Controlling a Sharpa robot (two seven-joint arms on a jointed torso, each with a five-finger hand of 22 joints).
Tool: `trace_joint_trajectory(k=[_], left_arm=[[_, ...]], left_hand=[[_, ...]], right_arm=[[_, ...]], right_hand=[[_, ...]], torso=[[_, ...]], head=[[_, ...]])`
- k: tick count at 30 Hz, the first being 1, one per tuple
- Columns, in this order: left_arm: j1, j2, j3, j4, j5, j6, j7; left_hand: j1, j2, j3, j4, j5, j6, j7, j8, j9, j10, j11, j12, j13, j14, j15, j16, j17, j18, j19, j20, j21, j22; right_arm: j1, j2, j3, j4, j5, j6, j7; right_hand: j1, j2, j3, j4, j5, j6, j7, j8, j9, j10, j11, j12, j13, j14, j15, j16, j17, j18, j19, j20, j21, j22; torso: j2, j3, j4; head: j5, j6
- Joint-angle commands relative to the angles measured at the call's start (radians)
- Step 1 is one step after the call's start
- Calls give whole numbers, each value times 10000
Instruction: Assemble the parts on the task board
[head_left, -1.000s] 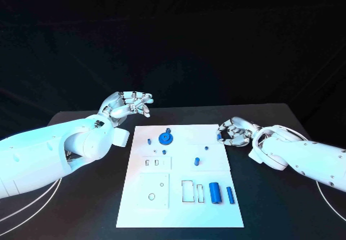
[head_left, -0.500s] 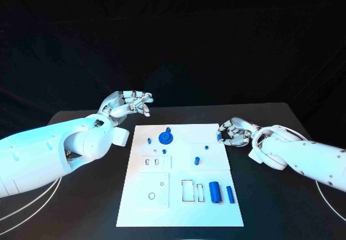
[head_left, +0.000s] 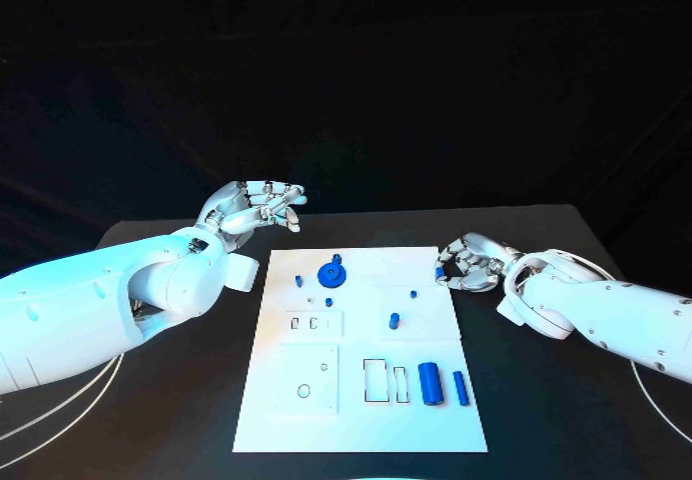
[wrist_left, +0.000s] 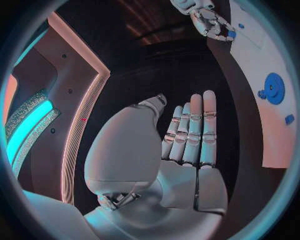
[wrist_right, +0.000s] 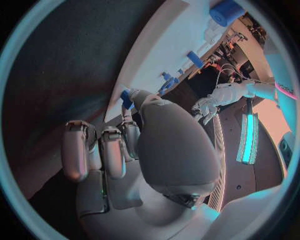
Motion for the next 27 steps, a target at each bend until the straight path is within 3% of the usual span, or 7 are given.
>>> trace_joint_trajectory(k=[1, 3, 5, 10, 16, 22, 27], left_arm=[[8, 4, 6, 10, -23, 181, 41], [8, 4, 6, 6, -23, 183, 42], [8, 3, 6, 3, -24, 184, 45], [8, 4, 6, -4, -23, 187, 49], [8, 16, 5, -18, -23, 196, 43], [8, 46, 3, -56, -23, 219, 35], [7, 90, -6, -103, -20, 230, 29]], left_hand=[[-8, -28, 35, -2, -58, -61, 29, 13, 8, -48, 49, -56, 9, -91, -3, 53, -9, 43, -34, 3, 34, 9], [-8, -28, 35, -2, -58, -61, 29, 13, 8, -48, 49, -56, 9, -91, -3, 53, -9, 43, -34, 3, 34, 9], [-8, -28, 35, -2, -58, -61, 29, 13, 8, -48, 49, -56, 9, -91, -3, 53, -9, 43, -34, 3, 34, 9], [-8, -28, 35, -2, -58, -61, 29, 13, 8, -48, 49, -56, 9, -91, -3, 53, -9, 43, -34, 3, 34, 9], [-8, -28, 35, -2, -58, -61, 29, 13, 8, -48, 49, -56, 9, -91, -3, 53, -9, 43, -34, 3, 34, 9], [-19, -32, 36, 2, -60, -62, 26, 15, 12, -46, 48, -53, 11, -97, -2, 61, -13, 44, -56, 7, 59, 23], [-19, -32, 36, 2, -60, -62, 26, 15, 12, -46, 48, -53, 11, -97, -2, 61, -13, 44, -56, 7, 59, 23]], right_arm=[[-7, 2, 0, 81, -40, -493, -204], [-5, -8, 1, 147, 0, -611, -268], [7, -20, 2, 229, 26, -705, -349], [113, -101, 7, 655, 50, -905, -675], [346, -148, 9, 1402, -208, -974, -1409], [452, 77, 6, 2349, -713, -1091, -2264], [443, 569, -13, 2736, -1068, -1103, -2692]], right_hand=[[-51, 132, 83, -29, -52, 89, -44, 121, 99, 4, -82, 33, 284, 939, -76, 25, 2122, -70, 22, -78, 37, 1329], [-88, 195, 140, -50, -112, 112, -81, 205, 148, 5, -115, 20, 274, 939, -107, 25, 2123, -71, 27, -109, 37, 1335], [-150, 229, 295, -128, -452, 26, -104, 310, 217, 10, -144, 6, 274, 940, -144, 22, 2120, -70, 25, -155, 19, 1337], [-153, 226, 313, -139, -468, 7, -102, 314, 220, 7, -144, 1, 269, 939, -145, 21, 2117, -69, 23, -158, 14, 1335], [-313, 204, 456, -127, -276, -155, -60, 326, 236, -22, -113, -34, 239, 950, -126, 33, 2161, -81, 51, -156, 39, 1370], [-324, 210, 495, -137, -240, -180, -55, 330, 240, -53, -110, -66, 199, 946, -123, 28, 2145, -83, 56, -154, 43, 1376], [-351, 215, 529, -137, -223, -212, -44, 330, 242, -71, -102, -84, 180, 945, -118, 26, 2139, -76, 41, -151, 18, 1360]], torso=[[-5, 0, -1], [-8, 2, 0], [-9, 0, -2], [-22, -24, -11], [-30, -24, -18], [-75, -70, -20], [-117, -99, -18]], head=[[5, 3], [19, 7], [25, 12], [16, 23], [2, 56], [66, 44], [165, 0]])
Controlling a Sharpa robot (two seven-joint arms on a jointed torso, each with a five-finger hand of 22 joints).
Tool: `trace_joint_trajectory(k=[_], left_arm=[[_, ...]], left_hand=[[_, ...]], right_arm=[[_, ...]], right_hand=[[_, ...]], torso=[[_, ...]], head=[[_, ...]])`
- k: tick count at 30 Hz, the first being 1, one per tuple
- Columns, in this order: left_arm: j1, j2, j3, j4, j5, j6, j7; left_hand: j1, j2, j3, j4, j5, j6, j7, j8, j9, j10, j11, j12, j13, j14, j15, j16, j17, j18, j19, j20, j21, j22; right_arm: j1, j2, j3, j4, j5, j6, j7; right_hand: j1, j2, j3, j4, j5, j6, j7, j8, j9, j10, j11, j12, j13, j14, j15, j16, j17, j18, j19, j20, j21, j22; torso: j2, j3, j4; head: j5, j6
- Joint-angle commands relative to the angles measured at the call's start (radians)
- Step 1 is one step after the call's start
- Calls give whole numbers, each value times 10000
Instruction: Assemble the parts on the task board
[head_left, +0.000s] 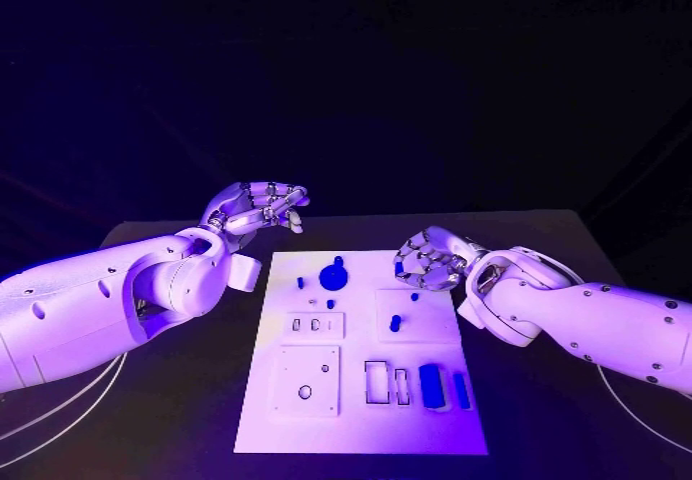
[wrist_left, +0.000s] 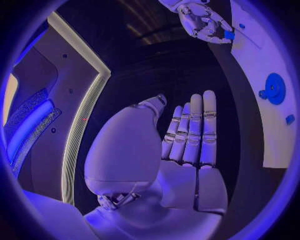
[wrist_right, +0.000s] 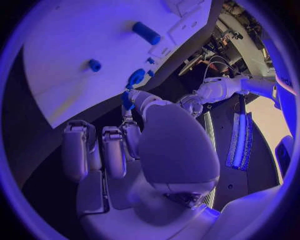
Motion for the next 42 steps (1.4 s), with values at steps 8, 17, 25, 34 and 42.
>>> trace_joint_trajectory(k=[8, 17, 25, 34, 42], left_arm=[[6, 148, -9, -90, -22, 157, 16], [6, 177, -16, -117, -23, 159, -23], [7, 175, -17, -114, -23, 190, -39], [7, 183, -17, -113, -25, 216, -43], [7, 181, -17, -111, -30, 232, -45]], left_hand=[[-22, -31, 38, 4, -60, -62, 25, 16, 15, -44, 47, -51, 15, -98, -2, 65, -16, 45, -66, 7, 70, 14], [-19, -29, 42, 2, -59, -61, 24, 17, 17, -43, 46, -50, 16, -99, -3, 68, -17, 46, -72, 8, 78, 19], [-19, -29, 42, 2, -59, -61, 24, 17, 17, -43, 46, -50, 16, -99, -3, 68, -17, 46, -72, 8, 78, 19], [-19, -29, 42, 2, -59, -61, 24, 17, 17, -43, 46, -50, 16, -99, -3, 68, -17, 46, -72, 8, 78, 19], [-19, -37, 45, -2, -60, -62, 23, 19, 20, -40, 45, -47, 19, -104, -3, 77, -22, 47, -92, 10, 105, 34]], right_arm=[[-260, 1212, -81, 180, -1447, -116, -1045], [-581, 2050, -177, 111, -2464, -139, -1510], [-820, 2480, -219, -73, -2531, 78, -1915], [-969, 2746, -257, -209, -2492, 184, -2009], [-1114, 2827, -277, -219, -2607, 178, -1951]], right_hand=[[-79, 19, 135, -36, 53, -84, -10, 192, 253, -70, 0, -28, 195, 931, -28, 27, 2143, -76, 11, -46, 16, 1366], [-128, -21, 142, -42, 44, -88, -2, 210, 263, -64, 8, -24, 201, 930, -24, 25, 2140, -79, 19, -43, 25, 1376], [-158, -41, 147, -46, 41, -87, -2, 221, 269, -59, 9, -22, 203, 920, -23, 11, 2095, -77, 17, -41, 18, 1373], [-179, -50, 150, -43, 40, -94, 0, 224, 270, -55, 10, -20, 206, 918, -22, 8, 2084, -74, 10, -41, 6, 1365], [-206, -61, 155, -40, 39, -107, 3, 224, 271, -58, 13, -25, 199, 914, -21, 3, 2068, -68, -3, -39, -17, 1349]], torso=[[-88, -93, 7], [-66, -91, 6], [-63, -69, 6], [-67, -72, 14], [-66, -66, -2]], head=[[187, -46], [243, -116], [278, -189], [249, -206], [267, -237]])
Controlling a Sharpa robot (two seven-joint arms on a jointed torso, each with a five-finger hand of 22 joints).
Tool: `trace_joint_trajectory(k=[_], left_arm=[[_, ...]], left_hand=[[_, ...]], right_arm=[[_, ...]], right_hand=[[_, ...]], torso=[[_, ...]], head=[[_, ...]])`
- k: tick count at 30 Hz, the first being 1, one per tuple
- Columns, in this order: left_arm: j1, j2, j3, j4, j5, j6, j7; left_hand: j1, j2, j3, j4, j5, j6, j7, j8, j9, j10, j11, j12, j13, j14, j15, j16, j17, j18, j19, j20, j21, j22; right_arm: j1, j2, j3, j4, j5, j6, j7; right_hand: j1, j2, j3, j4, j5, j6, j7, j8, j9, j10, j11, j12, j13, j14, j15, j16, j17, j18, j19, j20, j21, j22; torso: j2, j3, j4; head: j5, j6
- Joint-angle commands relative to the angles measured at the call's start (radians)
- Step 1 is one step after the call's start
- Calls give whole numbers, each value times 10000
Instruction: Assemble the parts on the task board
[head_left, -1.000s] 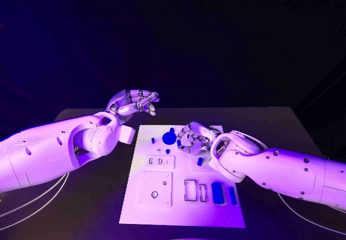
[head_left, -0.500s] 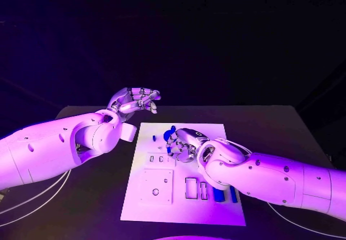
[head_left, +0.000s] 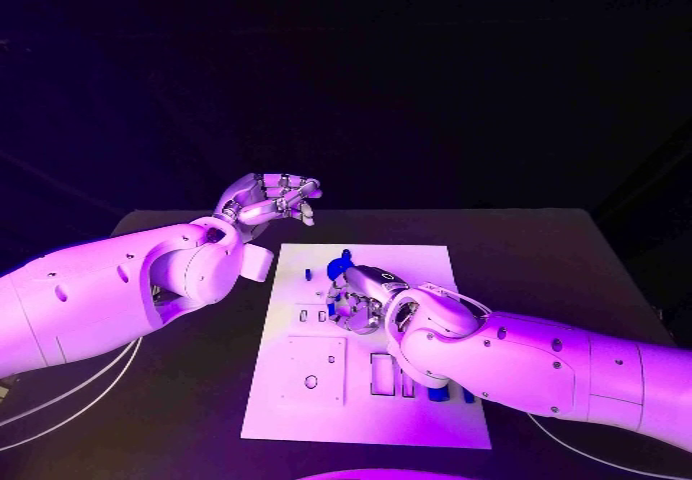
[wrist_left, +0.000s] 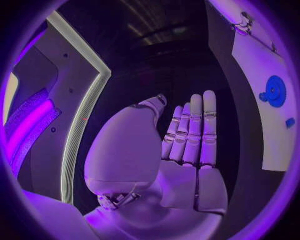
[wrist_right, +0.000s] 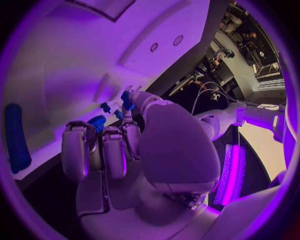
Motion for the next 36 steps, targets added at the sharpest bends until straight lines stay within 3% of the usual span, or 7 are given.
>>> trace_joint_trajectory(k=[1, 17, 27, 36], left_arm=[[7, 19, 6, 17, -29, 189, 47], [8, 5, 6, 12, -33, 202, 31], [8, 19, 6, 2, -35, 216, 12], [8, 19, 6, -9, -35, 209, 2]], left_hand=[[-19, -37, 45, -1, -60, -62, 23, 19, 14, -40, 45, -46, 12, -77, 23, 35, -15, 48, -93, 9, 59, 12], [-19, -37, 45, -1, -60, -62, 23, 19, 14, -40, 45, -46, 12, -77, 23, 35, -15, 48, -93, 9, 59, 12], [-19, -37, 45, -1, -60, -62, 23, 19, 14, -40, 45, -46, 12, -77, 23, 35, -15, 48, -93, 9, 59, 12], [-24, -41, 49, -1, -60, -64, 23, 20, 17, -41, 46, -45, 14, -84, 24, 43, -20, 49, -115, 12, 87, 28]], right_arm=[[-42, 29, -2, 1, -243, 160, -25], [-177, 121, -23, -148, -364, 81, -110], [-225, 154, -28, -270, -529, -19, -124], [-246, 171, -29, -291, -553, -115, -102]], right_hand=[[-110, 33, 50, -10, 52, 58, -21, 21, 266, -58, 11, -26, 201, 914, -23, 3, 2071, -67, -3, -41, -17, 1345], [-265, -60, 54, 9, 44, -4, -2, 25, 269, -72, 27, -41, 185, 911, -10, -2, 2058, -63, -8, -31, -38, 1338], [-406, -212, 46, 10, 41, -112, 30, 1, 256, -115, 53, -79, 144, 906, 9, -10, 2035, -52, -34, -17, -92, 1309], [-513, -358, 79, -9, 46, -330, 110, -109, 198, -193, 115, -149, 59, 900, 57, -20, 2011, -46, -48, 18, -130, 1296]], torso=[[-1, 5, -6], [-3, 1, 6], [-10, 3, -12], [-9, 10, -10]], head=[[7, -16], [19, -62], [91, -66], [76, -86]])
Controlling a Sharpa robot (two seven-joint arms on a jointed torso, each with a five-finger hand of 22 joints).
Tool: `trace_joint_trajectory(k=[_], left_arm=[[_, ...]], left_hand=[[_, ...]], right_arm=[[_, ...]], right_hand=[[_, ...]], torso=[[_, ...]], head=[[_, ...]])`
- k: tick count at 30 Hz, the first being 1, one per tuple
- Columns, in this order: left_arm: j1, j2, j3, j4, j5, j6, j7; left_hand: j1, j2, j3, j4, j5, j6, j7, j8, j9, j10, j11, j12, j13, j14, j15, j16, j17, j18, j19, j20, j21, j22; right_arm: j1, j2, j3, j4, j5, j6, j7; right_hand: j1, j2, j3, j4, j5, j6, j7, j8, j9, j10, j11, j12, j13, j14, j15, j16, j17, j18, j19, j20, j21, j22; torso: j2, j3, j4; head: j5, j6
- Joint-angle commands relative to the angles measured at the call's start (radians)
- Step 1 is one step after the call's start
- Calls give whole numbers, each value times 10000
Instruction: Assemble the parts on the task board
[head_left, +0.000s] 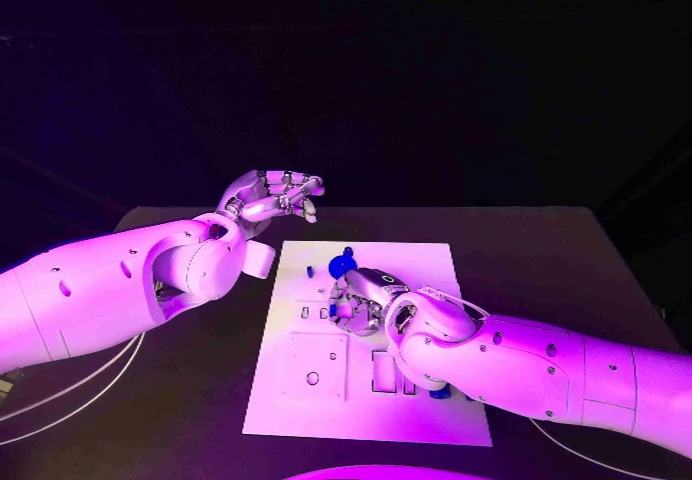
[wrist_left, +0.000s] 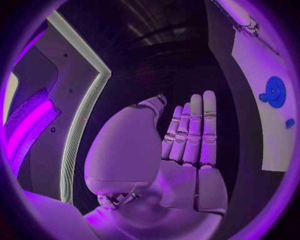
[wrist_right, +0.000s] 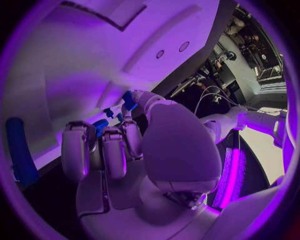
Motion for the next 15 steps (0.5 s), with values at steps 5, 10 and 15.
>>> trace_joint_trajectory(k=[5, 10, 15], left_arm=[[7, 21, 6, -5, -30, 164, 34], [7, 24, 6, -24, -31, 167, 29], [7, 22, 6, -43, -31, 163, 24]], left_hand=[[-24, -41, 49, -1, -61, -64, 23, 20, 8, -41, 45, -45, 8, -38, -2, 44, -8, 48, -78, -25, 35, 8], [-24, -41, 49, -1, -61, -64, 23, 20, 8, -41, 45, -45, 8, -38, -2, 44, -8, 48, -78, -25, 35, 8], [-24, -41, 49, -1, -61, -64, 23, 20, 8, -41, 45, -45, 8, -38, -2, 44, -8, 48, -78, -25, 35, 8]], right_arm=[[-27, 9, -15, -29, -163, -9, -14], [-28, 17, -17, -39, -161, 3, -5], [-28, 27, -19, -41, -161, 0, 3]], right_hand=[[-151, -95, 90, -14, 56, -189, 62, -124, -62, -131, 40, -113, 8, 896, 84, -27, 1985, -43, -60, 38, -77, 1289], [-243, -168, 67, 15, 47, -224, 90, -154, -84, -136, 69, -116, 6, 895, 110, -27, 1986, -41, -64, 61, -91, 1285], [-346, -273, 17, 52, 42, -255, 108, -182, -109, -172, 88, -150, -38, 889, 130, -36, 1960, -31, -86, 84, -134, 1262]], torso=[[-1, -6, -3], [0, -10, -1], [-2, -10, 3]], head=[[-6, -1], [-10, -4], [-28, 8]])
